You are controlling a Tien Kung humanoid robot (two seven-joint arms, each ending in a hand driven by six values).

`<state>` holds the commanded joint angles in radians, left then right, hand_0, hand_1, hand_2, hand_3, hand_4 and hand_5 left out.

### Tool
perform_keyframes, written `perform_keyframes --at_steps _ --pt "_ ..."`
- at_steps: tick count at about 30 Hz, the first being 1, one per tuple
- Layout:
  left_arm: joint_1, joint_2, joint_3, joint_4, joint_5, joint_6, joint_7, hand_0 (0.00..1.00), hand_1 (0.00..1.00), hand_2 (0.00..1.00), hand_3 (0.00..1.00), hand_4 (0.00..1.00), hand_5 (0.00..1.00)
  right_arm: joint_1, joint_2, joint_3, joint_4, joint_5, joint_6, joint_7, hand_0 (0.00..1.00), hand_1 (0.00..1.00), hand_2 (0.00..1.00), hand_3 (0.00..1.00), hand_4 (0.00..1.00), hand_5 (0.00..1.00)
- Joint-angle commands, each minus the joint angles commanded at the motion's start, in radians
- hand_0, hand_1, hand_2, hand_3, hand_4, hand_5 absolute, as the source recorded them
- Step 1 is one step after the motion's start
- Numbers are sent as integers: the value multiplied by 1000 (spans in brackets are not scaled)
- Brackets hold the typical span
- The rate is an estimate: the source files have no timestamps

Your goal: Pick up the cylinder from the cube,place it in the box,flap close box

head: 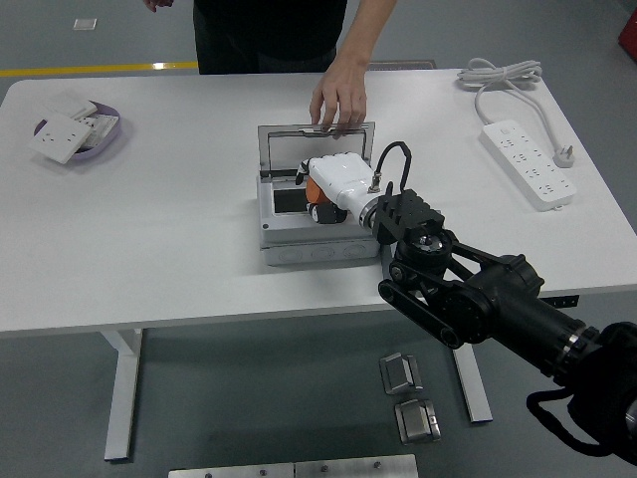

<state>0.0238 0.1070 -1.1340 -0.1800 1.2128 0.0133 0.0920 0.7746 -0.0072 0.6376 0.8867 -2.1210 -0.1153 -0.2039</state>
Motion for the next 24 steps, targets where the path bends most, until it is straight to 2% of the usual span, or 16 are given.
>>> perform_keyframes --at_steps 1,2,9,15,21,24 --pt "0 0 0 0 0 0 0 599 623 603 613 667 301 0 0 1 0 -1 -1 0 761 684 677 708 708 275" --pt "0 0 0 0 1 0 0 599 623 603 613 667 301 -1 1 2 -1 -2 -1 1 782 687 694 760 808 324" --pt "0 -2 2 0 -1 0 -1 599 623 603 612 668 301 -4 -3 3 4 16 -13 8 794 694 696 778 829 326" --pt "2 -5 3 0 -3 0 -1 599 623 603 611 668 299 -14 -47 -3 84 166 -52 54 798 694 697 776 850 349" --pt "3 -7 8 0 -8 -1 -3 599 623 603 611 668 299 -12 -96 34 176 310 -62 78 796 685 689 770 861 357" --pt "3 -7 9 0 -7 -1 -3 599 623 603 611 668 299 1 -111 50 193 363 -61 83 796 685 689 770 861 357"
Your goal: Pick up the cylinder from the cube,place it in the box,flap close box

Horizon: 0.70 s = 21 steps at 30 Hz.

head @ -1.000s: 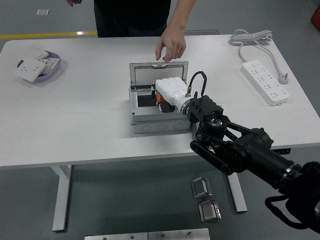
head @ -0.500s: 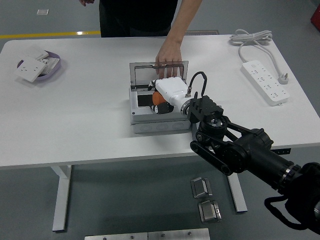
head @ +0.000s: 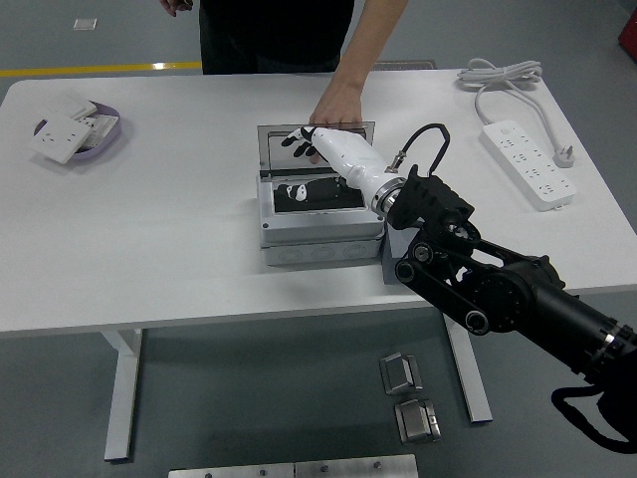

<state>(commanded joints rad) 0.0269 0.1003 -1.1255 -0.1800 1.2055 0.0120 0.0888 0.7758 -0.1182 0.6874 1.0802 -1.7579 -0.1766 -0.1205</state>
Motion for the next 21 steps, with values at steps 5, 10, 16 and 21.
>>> perform_keyframes --at_steps 5,10,16,21 --pt "-2 2 -1 0 4 0 2 599 623 603 611 668 297 42 -10 7 -37 40 10 2 793 682 686 766 865 359" --pt "-6 4 2 0 6 -1 3 599 623 603 610 667 296 101 -17 6 -123 75 25 5 790 679 684 764 863 359" --pt "-11 10 5 0 11 -2 5 599 623 603 610 667 294 171 -17 -16 -239 113 42 13 788 678 680 761 861 360" --pt "-17 15 7 0 14 -4 6 599 623 603 609 667 293 204 -1 -56 -324 164 47 25 787 678 678 759 859 361"
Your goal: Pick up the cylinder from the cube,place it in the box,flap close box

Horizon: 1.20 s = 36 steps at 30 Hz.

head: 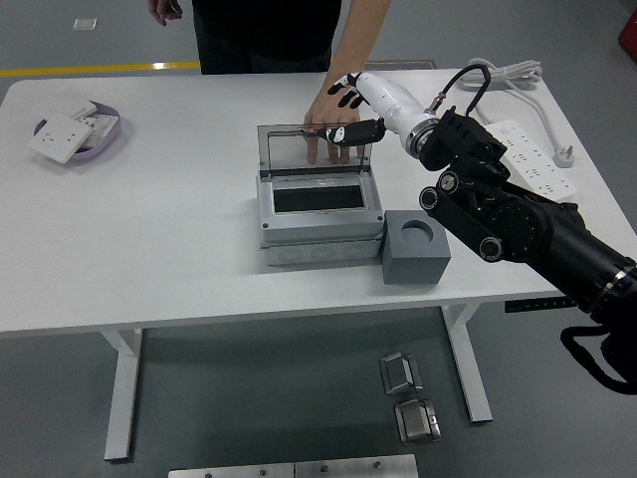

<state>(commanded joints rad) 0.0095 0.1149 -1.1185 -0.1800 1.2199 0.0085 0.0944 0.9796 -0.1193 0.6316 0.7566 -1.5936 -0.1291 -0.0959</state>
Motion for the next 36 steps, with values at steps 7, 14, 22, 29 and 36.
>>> perform_keyframes --at_steps 7,14,22,29,36 --pt "-5 1 13 0 -8 -2 -5 599 623 603 610 667 292 -1 9 -80 -14 31 4 1 786 676 676 756 859 360" --pt "0 -1 6 0 -6 0 -4 599 622 602 609 668 292 -20 -41 -124 107 12 -1 -17 782 675 675 757 859 360" --pt "1 -2 1 0 -7 1 -8 599 622 602 610 668 290 -56 -96 -191 260 -12 -16 -35 779 673 673 756 856 360" --pt "4 -5 -3 0 -10 1 -10 599 622 602 610 669 290 -94 -122 -207 344 -41 -20 -49 778 674 675 753 854 359" --pt "9 -9 -6 0 -8 1 -9 599 621 602 610 670 291 -127 -124 -190 382 -95 -18 -69 775 684 686 759 849 362"
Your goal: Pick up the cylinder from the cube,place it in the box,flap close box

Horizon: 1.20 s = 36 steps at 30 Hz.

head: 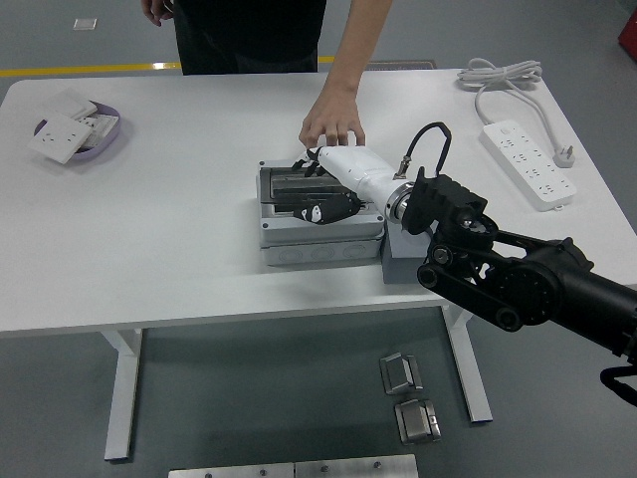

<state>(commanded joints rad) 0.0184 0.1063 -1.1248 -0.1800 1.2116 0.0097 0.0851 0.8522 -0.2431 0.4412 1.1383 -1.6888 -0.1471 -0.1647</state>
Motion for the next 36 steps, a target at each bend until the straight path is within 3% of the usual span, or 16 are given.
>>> perform_keyframes --at_steps 6,10,18,24,28,36 --pt "0 -2 -3 0 3 -1 1 599 620 601 610 673 291 -17 -2 47 -11 -18 1 -2 774 684 688 761 845 359" --pt "4 -3 -10 0 7 1 5 599 620 601 610 673 291 -50 -28 127 6 -48 3 -9 774 684 688 761 845 359" --pt "36 -12 -15 0 -6 12 2 599 621 601 611 675 291 -205 -91 357 125 -98 -22 12 772 678 686 761 840 354" --pt "60 -28 -21 0 -15 21 1 598 620 601 610 675 291 -363 -52 568 213 -27 -89 118 769 676 683 761 838 348" --pt "66 -35 -22 0 -20 22 0 598 620 601 610 675 291 -465 -28 700 222 1 -116 172 769 676 683 761 838 348" --pt "62 -29 -24 0 -26 21 -5 598 620 600 610 676 291 -634 -29 891 207 127 -120 245 766 671 674 735 838 351"
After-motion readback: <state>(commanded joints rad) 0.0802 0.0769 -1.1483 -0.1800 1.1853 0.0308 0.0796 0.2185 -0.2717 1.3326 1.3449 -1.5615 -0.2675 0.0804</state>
